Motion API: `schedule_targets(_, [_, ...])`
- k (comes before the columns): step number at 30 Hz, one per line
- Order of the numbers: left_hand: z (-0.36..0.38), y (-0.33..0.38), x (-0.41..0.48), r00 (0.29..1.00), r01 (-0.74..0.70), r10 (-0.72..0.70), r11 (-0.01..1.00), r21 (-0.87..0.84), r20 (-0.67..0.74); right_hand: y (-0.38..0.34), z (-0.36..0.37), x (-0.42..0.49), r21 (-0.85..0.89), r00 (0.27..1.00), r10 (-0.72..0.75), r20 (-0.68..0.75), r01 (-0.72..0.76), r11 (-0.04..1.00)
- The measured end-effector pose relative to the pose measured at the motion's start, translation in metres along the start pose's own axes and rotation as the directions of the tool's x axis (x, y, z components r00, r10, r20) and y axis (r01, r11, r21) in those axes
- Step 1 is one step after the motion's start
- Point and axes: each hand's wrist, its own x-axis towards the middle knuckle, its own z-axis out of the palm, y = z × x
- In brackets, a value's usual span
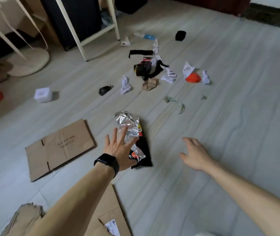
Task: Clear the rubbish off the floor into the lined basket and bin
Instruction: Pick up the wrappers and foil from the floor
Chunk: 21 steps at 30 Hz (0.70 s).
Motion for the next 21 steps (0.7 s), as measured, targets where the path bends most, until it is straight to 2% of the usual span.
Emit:
schedule_targets(2, [0.018,0.006,0.036,0.999,-0.048,0.048,0.999,0.01,-0.011,0.004,0.013,0.036,-0.031,0.999,0.022,0.026,-0.021,0.999])
schedule_targets(5, [0.028,0.011,0.074,0.997,-0.074,0.074,0.997,0.01,-0.014,0.003,0.01,0.079,-0.072,0.999,0.036,-0.019,-0.038,0.997])
schedule_targets(9, [0.036,-0.001,0.118,0.989,-0.021,0.025,0.999,-0.035,0.146,-0.011,-0.022,0.155,-0.096,0.994,0.034,-0.099,-0.044,0.994])
schedule_targets(13, [0.049,-0.012,0.135,0.971,-0.003,0.056,0.975,-0.221,0.231,-0.024,-0.047,0.227,-0.034,0.979,0.165,-0.121,-0.17,0.985])
schedule_targets(16, [0.047,-0.015,0.145,0.968,0.024,0.043,0.965,-0.263,0.247,-0.028,-0.044,0.244,-0.061,0.94,0.252,-0.232,-0.272,0.96])
schedule_targets(18, [0.043,-0.017,0.149,0.963,0.036,0.025,0.974,-0.221,0.269,-0.035,-0.034,0.238,0.0,0.931,0.164,-0.327,-0.174,0.985])
schedule_targets(21, [0.037,-0.017,0.152,0.961,0.025,0.019,0.987,-0.156,0.275,-0.034,-0.02,0.227,0.028,0.93,0.033,-0.366,-0.025,0.999])
